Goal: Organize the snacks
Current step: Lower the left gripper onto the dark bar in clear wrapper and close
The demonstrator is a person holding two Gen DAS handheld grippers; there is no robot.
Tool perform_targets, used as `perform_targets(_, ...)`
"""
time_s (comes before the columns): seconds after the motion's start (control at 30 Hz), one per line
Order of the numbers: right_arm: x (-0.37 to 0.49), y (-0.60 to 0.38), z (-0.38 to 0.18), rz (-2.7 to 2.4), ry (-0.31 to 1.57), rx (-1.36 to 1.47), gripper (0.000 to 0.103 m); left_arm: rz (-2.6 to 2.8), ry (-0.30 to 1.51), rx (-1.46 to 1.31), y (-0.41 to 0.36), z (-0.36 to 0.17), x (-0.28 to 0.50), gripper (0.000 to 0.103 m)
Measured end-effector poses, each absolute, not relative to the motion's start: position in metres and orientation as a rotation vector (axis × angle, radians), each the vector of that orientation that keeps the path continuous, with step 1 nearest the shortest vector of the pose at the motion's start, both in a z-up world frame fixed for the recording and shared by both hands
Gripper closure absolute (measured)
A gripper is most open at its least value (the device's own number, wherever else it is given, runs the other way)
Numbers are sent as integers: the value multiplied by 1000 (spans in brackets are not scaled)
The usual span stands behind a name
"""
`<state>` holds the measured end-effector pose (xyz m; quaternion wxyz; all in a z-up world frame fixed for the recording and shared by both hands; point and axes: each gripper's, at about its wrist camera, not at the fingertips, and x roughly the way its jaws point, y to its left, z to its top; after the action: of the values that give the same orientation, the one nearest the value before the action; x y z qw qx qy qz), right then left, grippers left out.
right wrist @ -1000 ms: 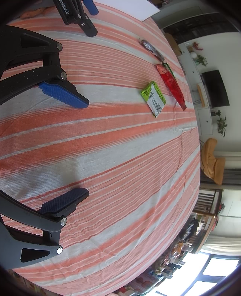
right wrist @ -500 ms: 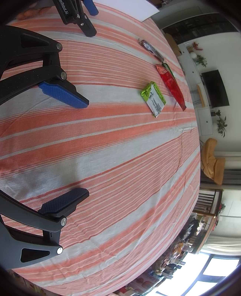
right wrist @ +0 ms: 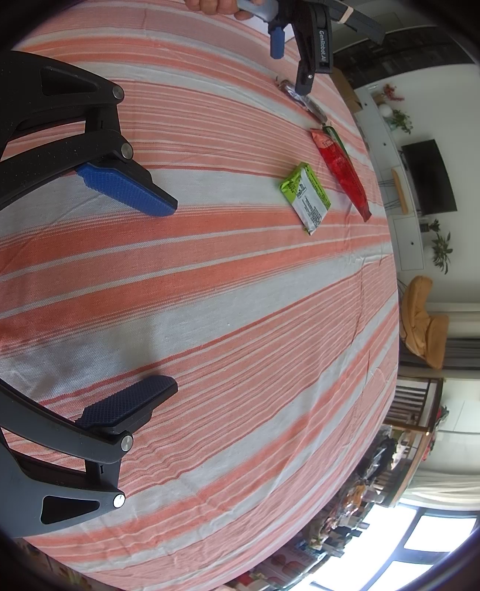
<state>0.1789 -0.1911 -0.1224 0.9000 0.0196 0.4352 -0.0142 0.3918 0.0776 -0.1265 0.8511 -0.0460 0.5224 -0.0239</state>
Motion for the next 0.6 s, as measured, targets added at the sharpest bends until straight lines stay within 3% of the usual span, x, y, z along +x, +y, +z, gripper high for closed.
perform_targets(0.03,179,-191,-122,-29,901,41,12,-30,1088,-62,73,-128,395,48)
perform_targets(0.07,179,-191,-122,-29,901,41,12,-24,1071,-40,71,-128,395,72)
perform_targets(0.1,179,-191,-122,-29,901,41,12,-11,1057,-30,70,-127,394,85)
perform_targets(0.3,179,-191,-122,-29,901,41,12,-47,1056,-124,79,-127,327,86)
perform_targets(0.53,179,-191,-122,-29,901,41,12,-187,1053,-153,62,-125,197,83)
perform_targets(0.57,179,-191,-122,-29,901,41,12,-194,1045,-165,62,-125,188,74)
perform_targets(0.6,179,-191,-122,-29,901,41,12,-194,1034,-161,60,-123,181,43)
